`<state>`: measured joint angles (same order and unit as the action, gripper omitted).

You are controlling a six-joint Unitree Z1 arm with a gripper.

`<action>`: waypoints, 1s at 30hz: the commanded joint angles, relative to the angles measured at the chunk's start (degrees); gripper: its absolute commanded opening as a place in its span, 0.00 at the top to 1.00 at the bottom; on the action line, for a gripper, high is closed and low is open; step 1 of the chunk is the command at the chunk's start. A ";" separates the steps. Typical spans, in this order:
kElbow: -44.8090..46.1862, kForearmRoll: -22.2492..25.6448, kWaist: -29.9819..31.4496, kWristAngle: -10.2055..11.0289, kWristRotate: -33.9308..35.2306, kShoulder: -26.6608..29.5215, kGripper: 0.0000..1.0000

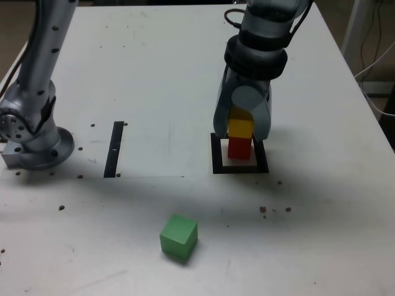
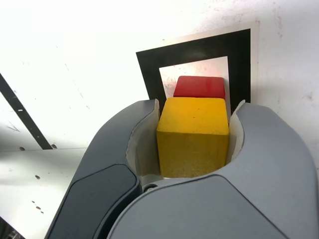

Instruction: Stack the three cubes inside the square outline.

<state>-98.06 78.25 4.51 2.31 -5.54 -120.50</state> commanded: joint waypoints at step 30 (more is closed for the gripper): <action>-0.01 0.24 0.12 -1.37 -2.10 -1.23 0.01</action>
<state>-97.79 78.16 4.51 0.72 -7.53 -121.81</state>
